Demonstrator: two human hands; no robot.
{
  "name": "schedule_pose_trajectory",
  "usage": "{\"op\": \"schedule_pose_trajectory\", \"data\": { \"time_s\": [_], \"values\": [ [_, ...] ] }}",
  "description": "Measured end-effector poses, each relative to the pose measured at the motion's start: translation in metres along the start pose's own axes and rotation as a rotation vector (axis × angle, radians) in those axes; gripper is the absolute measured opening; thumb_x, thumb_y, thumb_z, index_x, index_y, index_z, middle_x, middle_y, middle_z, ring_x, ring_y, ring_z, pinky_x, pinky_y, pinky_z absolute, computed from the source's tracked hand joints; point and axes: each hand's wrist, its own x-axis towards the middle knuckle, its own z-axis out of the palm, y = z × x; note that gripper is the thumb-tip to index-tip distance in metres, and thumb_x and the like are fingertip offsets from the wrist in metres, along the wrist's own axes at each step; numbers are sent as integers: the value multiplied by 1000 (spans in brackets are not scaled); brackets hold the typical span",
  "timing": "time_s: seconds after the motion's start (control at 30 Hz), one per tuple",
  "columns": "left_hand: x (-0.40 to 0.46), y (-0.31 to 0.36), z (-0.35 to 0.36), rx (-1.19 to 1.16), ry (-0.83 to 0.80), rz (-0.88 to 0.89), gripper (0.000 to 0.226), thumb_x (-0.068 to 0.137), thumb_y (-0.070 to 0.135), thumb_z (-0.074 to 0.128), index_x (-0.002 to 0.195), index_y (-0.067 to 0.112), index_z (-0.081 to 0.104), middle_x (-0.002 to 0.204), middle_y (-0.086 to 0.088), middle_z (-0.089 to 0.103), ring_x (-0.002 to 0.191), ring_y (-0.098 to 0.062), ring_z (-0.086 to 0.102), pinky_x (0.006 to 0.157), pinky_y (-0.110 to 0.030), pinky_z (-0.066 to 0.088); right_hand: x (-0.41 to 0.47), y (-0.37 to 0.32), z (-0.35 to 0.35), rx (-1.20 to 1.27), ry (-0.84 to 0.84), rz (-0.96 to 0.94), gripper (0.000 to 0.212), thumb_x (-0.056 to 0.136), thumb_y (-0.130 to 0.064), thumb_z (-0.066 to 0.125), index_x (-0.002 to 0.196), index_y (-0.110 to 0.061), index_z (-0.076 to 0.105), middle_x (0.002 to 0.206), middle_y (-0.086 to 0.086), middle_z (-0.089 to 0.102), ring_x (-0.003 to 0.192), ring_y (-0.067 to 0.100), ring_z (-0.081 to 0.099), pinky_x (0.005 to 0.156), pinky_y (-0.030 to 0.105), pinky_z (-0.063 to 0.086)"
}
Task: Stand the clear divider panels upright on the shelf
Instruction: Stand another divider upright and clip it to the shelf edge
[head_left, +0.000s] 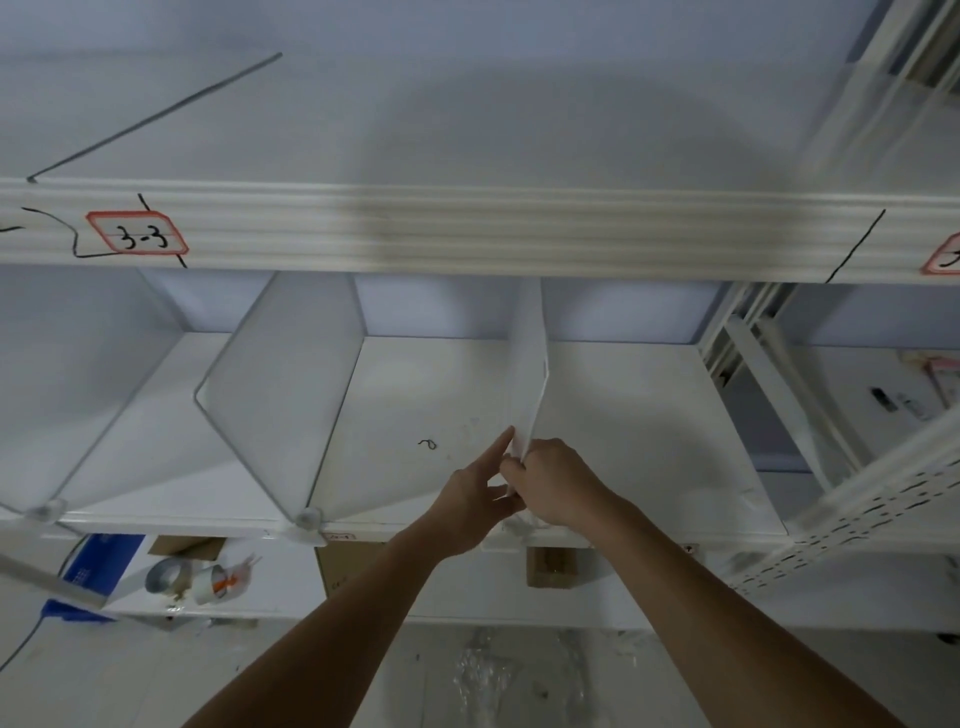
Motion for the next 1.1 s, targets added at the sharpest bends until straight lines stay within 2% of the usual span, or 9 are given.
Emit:
{"op": "schedule_pose_trajectory", "data": {
  "time_s": [0.1, 0.23, 0.33, 0.43, 0.6, 0.77, 0.83, 0.97, 1.1],
  "values": [
    [1, -4, 5, -39, -13, -24, 86, 97, 18, 67, 162, 40, 14, 154, 9, 51, 134, -19, 58, 113, -37, 41, -2, -2, -1, 0, -23, 12, 40, 105, -32, 40, 108, -3, 68, 103, 10, 76, 86, 23, 73, 86, 34, 59],
    [1, -16, 8, -21, -13, 7, 87, 96, 15, 67, 162, 37, 14, 155, 8, 51, 132, -20, 60, 112, -42, 45, -3, 1, 3, 67, -24, 51, 39, 104, -32, 41, 104, -3, 67, 102, 13, 76, 89, 26, 73, 91, 41, 59],
    [6, -14, 5, 47, -36, 25, 101, 93, 16, 72, 163, 34, 1, 151, 0, 54, 125, -22, 64, 112, -39, 48, -3, -1, 0, 90, -52, 61, 28, 103, -29, 43, 95, -11, 62, 102, 13, 75, 92, 27, 72, 92, 43, 58],
    [18, -13, 0, 166, -86, 7, 124, 85, 20, 79, 158, 41, -19, 131, -8, 69, 104, -24, 73, 102, -42, 56, -1, -3, 2, 77, -69, 71, 28, 101, -27, 45, 94, -7, 63, 96, 11, 74, 91, 29, 71, 88, 42, 58],
    [23, -18, 0, 228, -92, 3, 119, 91, 15, 70, 154, 43, -27, 106, -8, 75, 87, -21, 75, 89, -43, 61, 3, -4, 13, 53, -44, 96, 31, 101, -28, 43, 94, -5, 61, 92, 14, 70, 87, 30, 69, 73, 37, 52],
    [10, -18, 12, 290, -60, -19, 105, 99, 12, 55, 155, 32, -31, 103, -11, 75, 82, -21, 73, 85, -39, 61, -3, -2, 19, -30, -27, 76, 39, 107, -23, 34, 122, 4, 57, 112, 25, 66, 106, 41, 64, 91, 48, 51],
    [4, -22, 21, 323, -27, -49, 97, 99, 12, 49, 157, 27, -27, 92, -8, 73, 76, -20, 70, 77, -38, 61, -9, -4, 27, -78, -29, 68, 40, 108, -22, 30, 131, 2, 53, 113, 24, 66, 102, 39, 64, 92, 49, 51],
    [5, -24, 25, 361, 10, -126, 72, 96, 8, 42, 159, 6, 8, 72, 1, 60, 65, -20, 62, 55, -24, 43, 2, 1, 38, -115, -6, 49, 45, 108, -26, 28, 143, -4, 46, 88, 13, 63, 72, 24, 56, 75, 40, 50],
    [11, -26, 24, 419, -5, -114, 68, 97, 8, 43, 158, 5, 13, 86, -10, 71, 72, -23, 67, 63, -33, 53, 7, 9, 42, -221, -14, 1, 53, 105, -19, 38, 155, -6, 27, 111, 23, 66, 82, 33, 60, 74, 40, 54]
  ]
}}
